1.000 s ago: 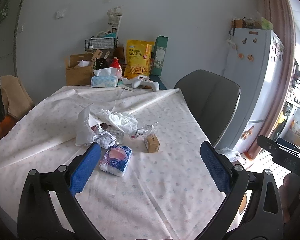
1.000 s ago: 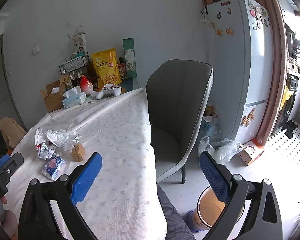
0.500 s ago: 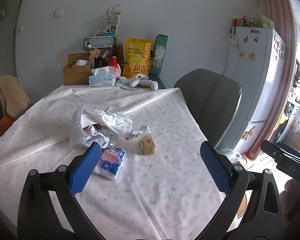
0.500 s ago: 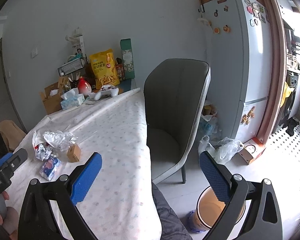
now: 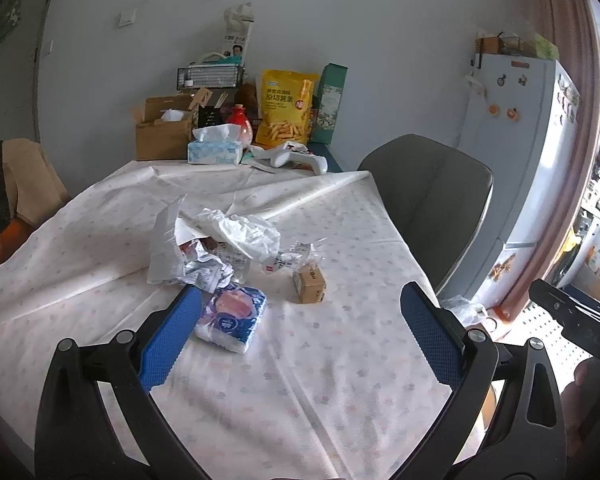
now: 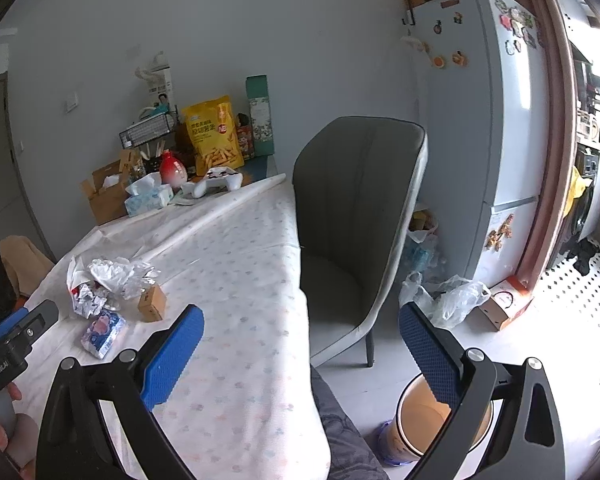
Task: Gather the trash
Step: 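Move the right tool to the small cardboard box and close on it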
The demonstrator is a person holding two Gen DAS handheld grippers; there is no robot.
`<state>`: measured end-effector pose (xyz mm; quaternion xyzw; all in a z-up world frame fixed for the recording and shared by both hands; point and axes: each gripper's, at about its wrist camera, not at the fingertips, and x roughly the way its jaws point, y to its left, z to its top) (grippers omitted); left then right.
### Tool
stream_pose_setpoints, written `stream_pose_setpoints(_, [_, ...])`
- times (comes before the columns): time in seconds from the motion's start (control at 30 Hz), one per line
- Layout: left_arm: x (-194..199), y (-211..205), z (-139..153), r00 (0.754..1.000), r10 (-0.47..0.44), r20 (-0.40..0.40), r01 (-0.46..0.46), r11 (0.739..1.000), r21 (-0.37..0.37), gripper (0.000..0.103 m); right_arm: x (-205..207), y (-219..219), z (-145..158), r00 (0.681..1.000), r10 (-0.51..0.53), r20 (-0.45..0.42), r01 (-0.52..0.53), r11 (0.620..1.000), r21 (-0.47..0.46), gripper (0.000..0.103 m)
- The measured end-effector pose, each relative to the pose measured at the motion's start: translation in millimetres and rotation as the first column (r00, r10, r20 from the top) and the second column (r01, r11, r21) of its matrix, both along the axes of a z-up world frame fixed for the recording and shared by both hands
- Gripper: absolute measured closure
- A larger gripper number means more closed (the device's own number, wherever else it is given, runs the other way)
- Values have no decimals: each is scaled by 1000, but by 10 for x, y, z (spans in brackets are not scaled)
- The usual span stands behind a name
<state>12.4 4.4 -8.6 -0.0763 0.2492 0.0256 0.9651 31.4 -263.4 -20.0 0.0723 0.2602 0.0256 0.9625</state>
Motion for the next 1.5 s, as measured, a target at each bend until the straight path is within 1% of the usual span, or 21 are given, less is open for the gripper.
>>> stream_pose_setpoints(0.17, [-11,134,-1,1000,23,-1,-23,1000,1,4,60,133,15,1000,26,-1,-26,1000,4,7])
stream_pose_setpoints(0.3, [-21,334,-15,998,55,-4,-55,998,-11,4,159,260,18,999,48,-12,-48,999,5,7])
stream_pose_setpoints(0.43, [-21,567,-55,995,94,-15,-94,995,-29,4,271,458,17,994,101,-26,-101,995,6,7])
stream_pose_setpoints(0.57, [10,802,-82,992,121,-21,-122,992,-35,5,393,689,-29,982,183,-52,-182,983,20,7])
stream_pose_setpoints(0.63, [46,876,-81,992,127,-21,-128,991,-28,5,453,782,-58,975,216,-60,-214,976,33,7])
stream_pose_setpoints(0.77, [138,1004,-57,990,141,-14,-141,989,-37,5,645,994,-142,955,280,-100,-274,959,66,7])
stream_pose_setpoints(0.93, [371,1127,-47,987,160,-27,-161,986,-37,16,837,1217,-232,936,327,-133,-319,944,79,8])
stream_pose_setpoints(1.1, [656,1196,-87,985,166,-53,-168,985,-35,28,1021,1303,-339,917,360,-173,-344,932,117,8])
stream_pose_setpoints(1.3, [962,1248,-216,981,166,-98,-171,984,-48,37,1233,1427,-461,894,395,-212,-370,917,150,12])
stream_pose_setpoints(1.4, [1090,1263,-293,980,162,-119,-169,984,-49,39,1320,1473,-507,884,410,-226,-381,910,162,14])
stream_pose_setpoints(1.43, [1127,1269,-316,979,161,-127,-169,984,-50,41,1334,1480,-513,882,412,-228,-382,909,165,15])
stream_pose_setpoints(1.5, [1209,1289,-377,977,154,-148,-165,984,-62,51,1387,1514,-531,876,421,-236,-388,905,176,17])
